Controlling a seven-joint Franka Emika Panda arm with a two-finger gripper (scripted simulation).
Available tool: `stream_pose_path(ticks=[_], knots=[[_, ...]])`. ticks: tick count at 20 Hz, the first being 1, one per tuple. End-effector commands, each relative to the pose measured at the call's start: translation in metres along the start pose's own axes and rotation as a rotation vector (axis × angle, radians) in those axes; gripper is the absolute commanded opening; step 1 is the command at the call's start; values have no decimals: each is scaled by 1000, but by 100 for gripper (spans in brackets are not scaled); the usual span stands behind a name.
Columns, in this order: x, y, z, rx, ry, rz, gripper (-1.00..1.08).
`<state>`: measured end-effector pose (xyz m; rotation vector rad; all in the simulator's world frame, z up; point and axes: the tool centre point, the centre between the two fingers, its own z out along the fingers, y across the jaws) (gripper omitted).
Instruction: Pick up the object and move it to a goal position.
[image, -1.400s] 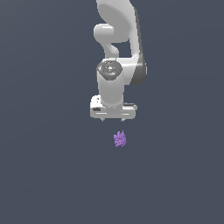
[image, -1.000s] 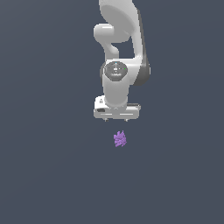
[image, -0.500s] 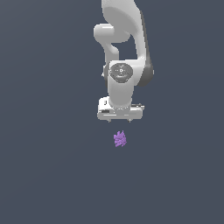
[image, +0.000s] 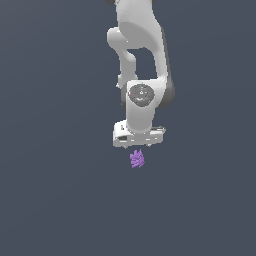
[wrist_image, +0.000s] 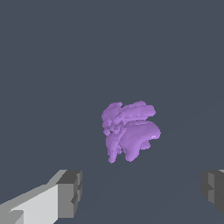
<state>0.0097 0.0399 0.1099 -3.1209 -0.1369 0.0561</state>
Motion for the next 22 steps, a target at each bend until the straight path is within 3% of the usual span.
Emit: stream_pose_path(ticks=[1, 14, 22], knots=[[9, 0, 9, -8, 13, -35, 100], [22, -1, 27, -19, 32, -86, 100], [23, 0, 65, -20, 34, -89, 100]])
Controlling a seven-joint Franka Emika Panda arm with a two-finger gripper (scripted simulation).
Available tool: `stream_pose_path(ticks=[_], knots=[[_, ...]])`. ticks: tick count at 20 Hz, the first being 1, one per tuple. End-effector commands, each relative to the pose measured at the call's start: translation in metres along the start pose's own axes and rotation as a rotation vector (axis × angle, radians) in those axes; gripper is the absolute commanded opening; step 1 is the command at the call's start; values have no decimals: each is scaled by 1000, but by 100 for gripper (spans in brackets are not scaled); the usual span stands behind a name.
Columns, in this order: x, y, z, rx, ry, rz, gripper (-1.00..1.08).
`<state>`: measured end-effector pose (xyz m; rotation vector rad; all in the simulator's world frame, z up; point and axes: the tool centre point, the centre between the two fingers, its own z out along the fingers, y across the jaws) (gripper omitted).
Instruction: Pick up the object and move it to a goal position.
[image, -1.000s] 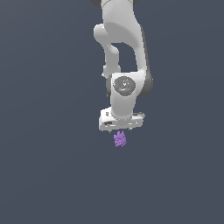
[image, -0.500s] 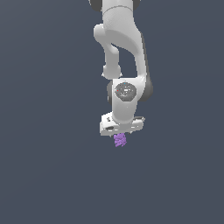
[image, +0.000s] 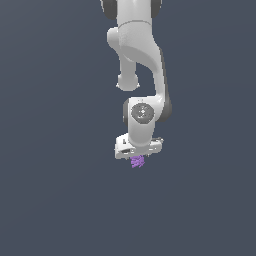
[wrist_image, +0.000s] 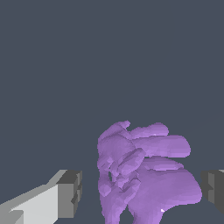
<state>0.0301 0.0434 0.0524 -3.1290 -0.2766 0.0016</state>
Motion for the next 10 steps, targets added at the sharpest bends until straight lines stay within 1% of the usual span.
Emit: stream_pose_path(ticks=[1, 6, 7, 10], knots=[[0, 0, 11, 0, 1, -1, 100], [1, 0, 18, 0, 1, -1, 100], [1, 0, 18, 0, 1, -1, -100], [1, 0, 18, 0, 1, -1, -100]])
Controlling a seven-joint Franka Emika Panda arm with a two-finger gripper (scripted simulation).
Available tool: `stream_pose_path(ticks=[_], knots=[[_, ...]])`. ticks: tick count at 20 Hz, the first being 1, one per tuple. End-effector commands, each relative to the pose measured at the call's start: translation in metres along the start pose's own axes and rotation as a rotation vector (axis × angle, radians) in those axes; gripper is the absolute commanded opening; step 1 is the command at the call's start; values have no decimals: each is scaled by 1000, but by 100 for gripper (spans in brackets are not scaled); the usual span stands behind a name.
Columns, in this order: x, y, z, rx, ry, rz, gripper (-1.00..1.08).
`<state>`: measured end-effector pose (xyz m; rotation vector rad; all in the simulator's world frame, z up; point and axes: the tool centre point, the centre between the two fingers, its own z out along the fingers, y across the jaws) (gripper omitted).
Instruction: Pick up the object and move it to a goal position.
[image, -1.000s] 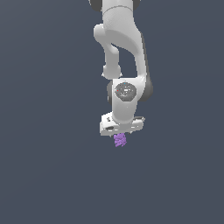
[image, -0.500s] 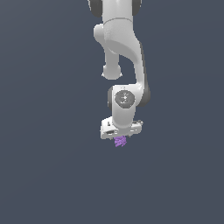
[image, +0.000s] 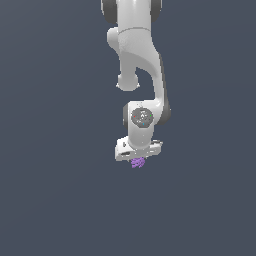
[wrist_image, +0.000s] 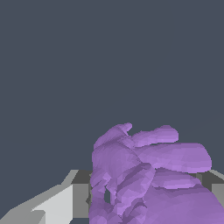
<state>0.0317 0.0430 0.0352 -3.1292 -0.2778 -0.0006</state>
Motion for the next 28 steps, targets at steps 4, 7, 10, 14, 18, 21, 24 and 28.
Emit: stream_pose_path(ticks=[4, 7, 10, 14, 18, 21, 24, 28], knots=[[0, 0, 1, 0, -1, 0, -100], [0, 0, 0, 0, 0, 0, -100], [-1, -1, -1, 0, 0, 0, -100], [-6, -3, -6, 0, 0, 0, -100], [-15, -8, -15, 0, 0, 0, -100], [-26, -14, -25, 0, 0, 0, -100], [-38, -20, -38, -1, 0, -1, -100], [-60, -32, -59, -1, 0, -1, -100]])
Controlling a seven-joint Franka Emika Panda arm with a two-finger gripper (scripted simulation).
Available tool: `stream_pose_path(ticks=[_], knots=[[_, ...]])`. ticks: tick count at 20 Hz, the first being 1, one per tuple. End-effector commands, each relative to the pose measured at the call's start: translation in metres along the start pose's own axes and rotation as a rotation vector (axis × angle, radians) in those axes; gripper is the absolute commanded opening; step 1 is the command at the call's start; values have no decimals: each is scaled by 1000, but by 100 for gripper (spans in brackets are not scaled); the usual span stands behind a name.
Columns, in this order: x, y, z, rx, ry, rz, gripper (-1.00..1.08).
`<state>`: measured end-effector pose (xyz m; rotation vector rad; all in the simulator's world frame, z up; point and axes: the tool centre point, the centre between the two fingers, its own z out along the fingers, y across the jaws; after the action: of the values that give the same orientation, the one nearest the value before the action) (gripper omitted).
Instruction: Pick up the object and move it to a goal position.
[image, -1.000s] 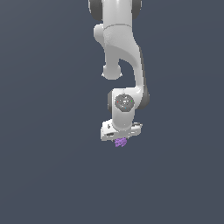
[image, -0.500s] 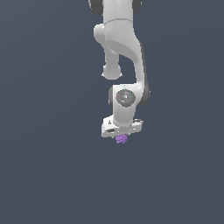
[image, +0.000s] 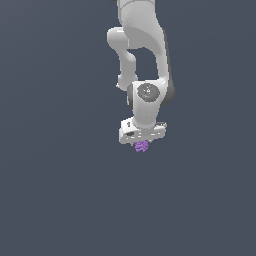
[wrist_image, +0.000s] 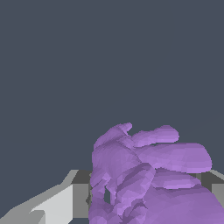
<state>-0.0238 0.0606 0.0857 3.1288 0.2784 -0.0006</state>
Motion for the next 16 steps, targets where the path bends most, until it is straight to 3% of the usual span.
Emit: stream_pose_path(ticks=[1, 16], knots=[[-14, -8, -14, 0, 1, 0, -100], [-74, -41, -78, -1, 1, 0, -100]])
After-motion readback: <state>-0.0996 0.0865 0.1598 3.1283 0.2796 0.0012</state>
